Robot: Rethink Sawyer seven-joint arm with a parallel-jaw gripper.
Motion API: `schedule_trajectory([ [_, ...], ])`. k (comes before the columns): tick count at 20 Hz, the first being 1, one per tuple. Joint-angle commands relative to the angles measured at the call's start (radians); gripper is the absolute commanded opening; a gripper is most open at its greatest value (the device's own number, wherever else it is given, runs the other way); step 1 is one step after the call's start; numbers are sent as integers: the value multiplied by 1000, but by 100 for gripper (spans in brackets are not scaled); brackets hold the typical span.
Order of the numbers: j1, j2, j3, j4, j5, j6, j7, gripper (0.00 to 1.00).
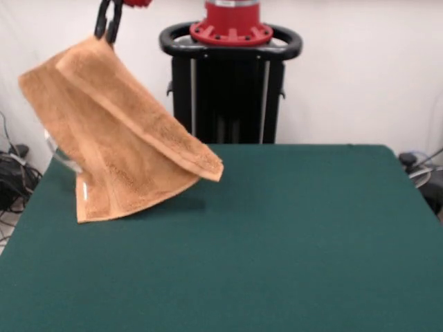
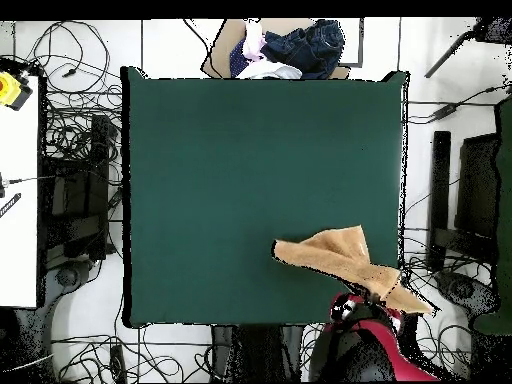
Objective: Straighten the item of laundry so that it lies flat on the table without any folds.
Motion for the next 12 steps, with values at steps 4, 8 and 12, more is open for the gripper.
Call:
schedule_trajectory([
  [4, 109, -73, 26, 47, 35, 95, 90, 0],
  [8, 177, -3, -3, 34, 13, 45, 199, 0],
  [12, 280, 118, -65, 15, -2, -59, 325, 0],
])
